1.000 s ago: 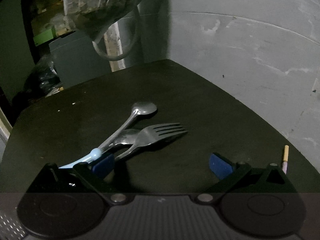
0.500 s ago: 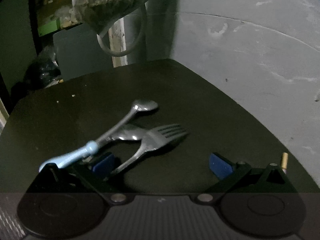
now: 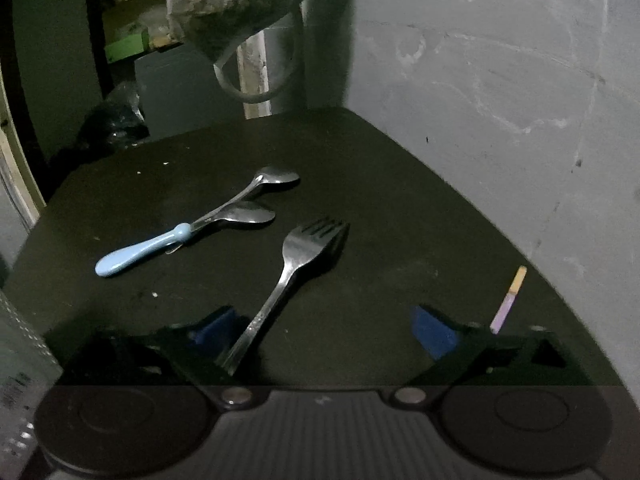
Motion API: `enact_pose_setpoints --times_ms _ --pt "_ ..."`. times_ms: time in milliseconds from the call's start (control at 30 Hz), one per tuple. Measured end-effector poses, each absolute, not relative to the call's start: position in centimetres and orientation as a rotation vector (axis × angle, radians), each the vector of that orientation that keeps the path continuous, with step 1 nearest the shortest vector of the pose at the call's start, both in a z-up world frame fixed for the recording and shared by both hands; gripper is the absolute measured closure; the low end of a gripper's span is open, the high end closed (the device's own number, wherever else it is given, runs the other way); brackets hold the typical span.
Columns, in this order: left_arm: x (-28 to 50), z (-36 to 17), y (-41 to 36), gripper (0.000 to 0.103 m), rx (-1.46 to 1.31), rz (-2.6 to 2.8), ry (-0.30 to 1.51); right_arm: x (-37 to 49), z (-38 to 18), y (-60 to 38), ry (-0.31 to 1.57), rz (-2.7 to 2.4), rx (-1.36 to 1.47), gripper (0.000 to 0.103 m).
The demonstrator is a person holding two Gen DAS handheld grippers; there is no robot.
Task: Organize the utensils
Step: 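Close the right tool on the silver fork, then lift the fork and carry it toward the white basket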
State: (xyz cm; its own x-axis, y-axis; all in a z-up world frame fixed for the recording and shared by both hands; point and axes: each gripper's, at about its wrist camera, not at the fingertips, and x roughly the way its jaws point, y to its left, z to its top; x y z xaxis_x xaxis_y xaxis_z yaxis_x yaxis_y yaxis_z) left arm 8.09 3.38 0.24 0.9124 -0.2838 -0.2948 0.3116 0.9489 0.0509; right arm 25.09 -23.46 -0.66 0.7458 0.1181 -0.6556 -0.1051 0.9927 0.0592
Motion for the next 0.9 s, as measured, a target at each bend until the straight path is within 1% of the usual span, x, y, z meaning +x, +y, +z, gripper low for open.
enact_pose_setpoints --times_ms 33,100,133,200,233,333,533,667,733,800,900 --pt "8.1 0.2 3.4 0.027 0.098 -0.307 0.289 24.8 -0.5 -23.3 0.712 0.136 0.018 0.025" --pt "8.1 0.2 3.4 0.027 0.099 -0.307 0.288 24.3 -0.3 -23.2 0.703 0.165 0.013 0.050" --pt "8.1 0.2 3.4 0.027 0.098 -0.308 0.288 24.0 -0.2 -23.1 0.703 0.174 0.009 0.055" --pt "8.1 0.2 3.4 0.027 0.097 -0.308 0.289 23.3 -0.1 -23.2 0.704 0.197 0.000 0.071" --pt "8.1 0.2 3.4 0.027 0.099 -0.307 0.288 22.8 0.0 -23.2 0.706 0.209 0.002 0.073" --pt "8.1 0.2 3.4 0.027 0.099 -0.308 0.288 21.3 0.1 -23.4 0.706 0.239 0.005 0.085" --pt "8.1 0.2 3.4 0.027 0.100 -0.309 0.289 18.2 0.0 -23.7 0.700 0.273 0.020 0.092" --pt "8.2 0.2 3.4 0.027 0.101 -0.309 0.290 15.8 0.2 -23.9 0.725 0.318 0.041 0.093" --pt "8.1 0.2 3.4 0.027 0.103 -0.308 0.290 15.0 0.5 -23.7 0.739 0.343 0.040 0.088" --pt "8.1 0.2 3.4 0.027 0.106 -0.307 0.291 14.7 0.8 -23.5 0.733 0.349 0.044 0.065" --pt "8.1 0.3 3.3 0.027 0.107 -0.305 0.294 15.5 1.3 -23.1 0.704 0.333 0.052 0.058"
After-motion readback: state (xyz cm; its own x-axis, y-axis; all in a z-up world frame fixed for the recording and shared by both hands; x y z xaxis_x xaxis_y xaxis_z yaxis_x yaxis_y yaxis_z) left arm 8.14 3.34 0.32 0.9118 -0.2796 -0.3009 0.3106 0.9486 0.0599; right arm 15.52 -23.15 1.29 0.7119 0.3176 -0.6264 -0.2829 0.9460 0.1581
